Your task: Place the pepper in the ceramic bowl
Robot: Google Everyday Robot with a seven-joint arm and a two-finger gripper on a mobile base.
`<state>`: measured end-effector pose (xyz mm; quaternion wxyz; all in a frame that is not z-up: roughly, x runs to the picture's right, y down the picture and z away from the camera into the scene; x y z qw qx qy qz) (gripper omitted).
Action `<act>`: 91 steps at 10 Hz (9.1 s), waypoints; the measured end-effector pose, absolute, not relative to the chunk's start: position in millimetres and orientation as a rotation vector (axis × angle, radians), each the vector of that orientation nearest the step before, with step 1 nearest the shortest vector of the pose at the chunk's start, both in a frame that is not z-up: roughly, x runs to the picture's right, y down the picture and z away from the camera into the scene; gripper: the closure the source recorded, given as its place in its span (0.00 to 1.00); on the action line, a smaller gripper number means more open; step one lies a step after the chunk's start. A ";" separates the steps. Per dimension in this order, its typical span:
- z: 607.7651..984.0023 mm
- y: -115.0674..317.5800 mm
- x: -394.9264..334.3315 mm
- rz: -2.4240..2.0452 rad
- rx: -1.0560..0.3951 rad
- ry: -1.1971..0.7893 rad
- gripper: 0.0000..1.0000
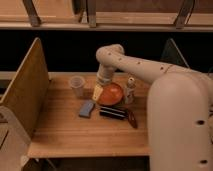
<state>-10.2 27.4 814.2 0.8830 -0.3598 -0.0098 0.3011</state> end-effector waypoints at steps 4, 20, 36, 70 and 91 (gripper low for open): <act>808.7 38.2 -1.0 0.729 -0.749 -0.028 0.20; 779.0 87.6 71.4 0.760 -0.784 0.283 0.20; 853.2 172.5 147.1 0.905 -0.898 0.465 0.20; 866.4 176.0 150.1 0.976 -0.737 0.276 0.20; 872.1 29.5 102.2 0.783 -0.553 0.183 1.00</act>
